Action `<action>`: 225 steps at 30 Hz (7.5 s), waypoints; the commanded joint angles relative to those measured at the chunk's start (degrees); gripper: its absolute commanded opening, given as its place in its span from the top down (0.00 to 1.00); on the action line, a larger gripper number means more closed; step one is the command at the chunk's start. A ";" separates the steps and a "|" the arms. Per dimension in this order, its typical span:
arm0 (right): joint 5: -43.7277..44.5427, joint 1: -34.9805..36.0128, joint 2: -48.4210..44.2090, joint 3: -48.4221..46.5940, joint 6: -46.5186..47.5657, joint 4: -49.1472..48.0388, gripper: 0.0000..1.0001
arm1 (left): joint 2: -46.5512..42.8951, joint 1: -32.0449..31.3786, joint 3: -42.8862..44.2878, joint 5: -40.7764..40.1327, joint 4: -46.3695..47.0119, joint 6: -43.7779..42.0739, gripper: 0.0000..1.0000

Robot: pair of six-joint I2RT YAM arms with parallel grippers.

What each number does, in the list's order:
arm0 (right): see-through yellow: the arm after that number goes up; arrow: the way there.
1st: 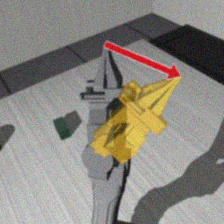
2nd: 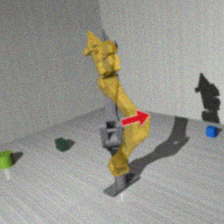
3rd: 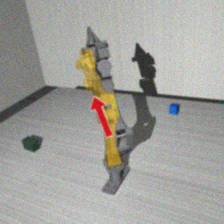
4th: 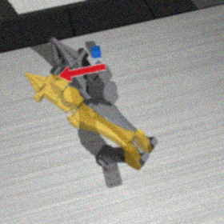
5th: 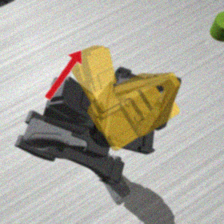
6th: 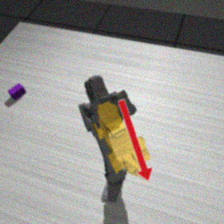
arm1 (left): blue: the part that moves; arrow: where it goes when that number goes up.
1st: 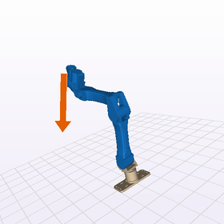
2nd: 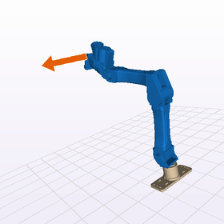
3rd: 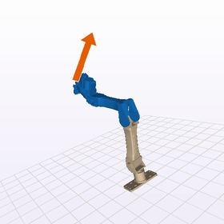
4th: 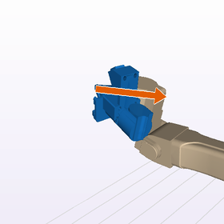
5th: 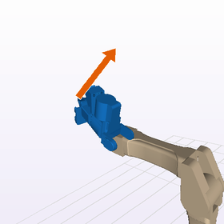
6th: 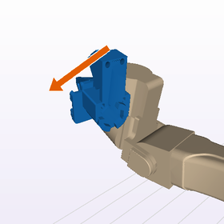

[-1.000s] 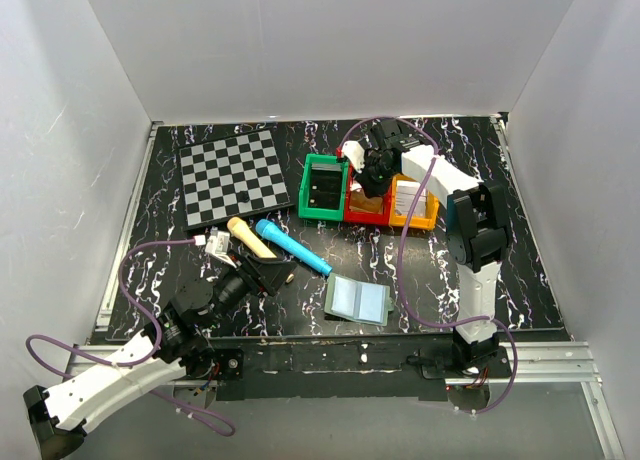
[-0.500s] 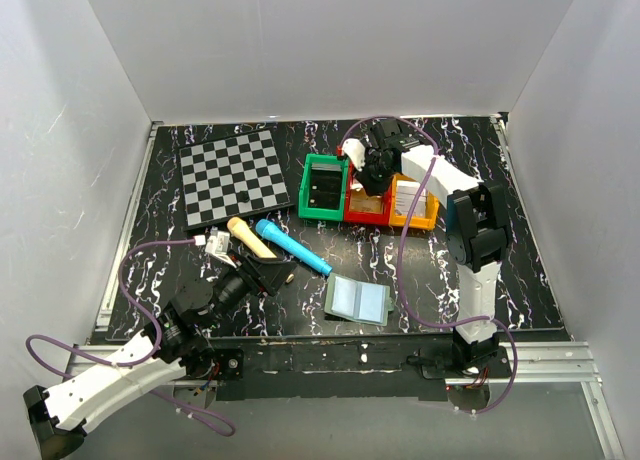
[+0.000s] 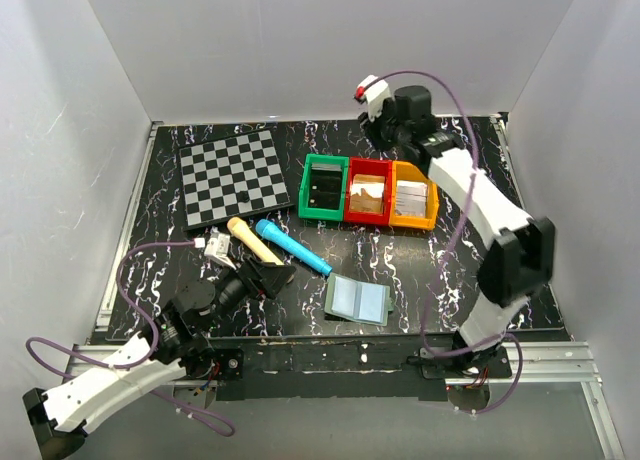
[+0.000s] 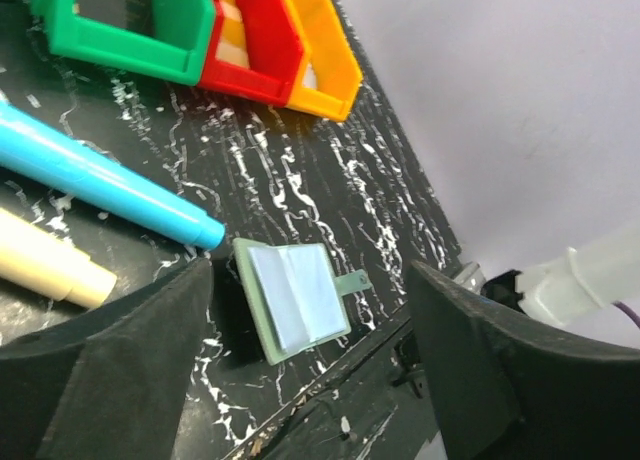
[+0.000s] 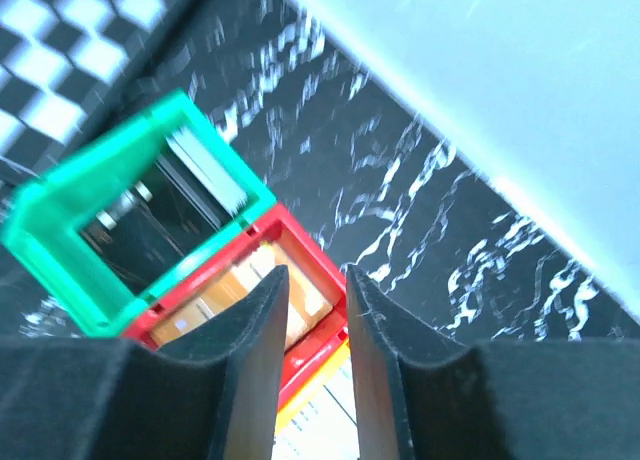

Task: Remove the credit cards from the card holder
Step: Place the credit card in the storage box, then remove the credit card from the card holder.

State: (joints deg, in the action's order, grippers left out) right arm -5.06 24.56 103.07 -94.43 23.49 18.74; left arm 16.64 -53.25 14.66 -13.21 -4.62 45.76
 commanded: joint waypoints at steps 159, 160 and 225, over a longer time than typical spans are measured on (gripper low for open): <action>20.88 31.79 -54.29 60.60 -77.98 27.31 0.99 | 65.54 -1.68 17.34 30.62 22.90 7.94 0.35; 21.14 31.43 -53.42 60.25 -77.63 27.40 0.99 | 64.84 -1.68 16.99 30.44 22.82 7.94 0.35; -11.64 16.06 -38.82 62.88 -63.83 -1.08 0.65 | 65.44 -1.33 18.31 25.69 19.74 5.74 0.53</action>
State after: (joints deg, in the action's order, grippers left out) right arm -16.53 42.28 63.92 -33.32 -39.22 20.60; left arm 81.10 -54.61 31.73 13.89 12.91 50.81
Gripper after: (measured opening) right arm 0.362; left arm 0.493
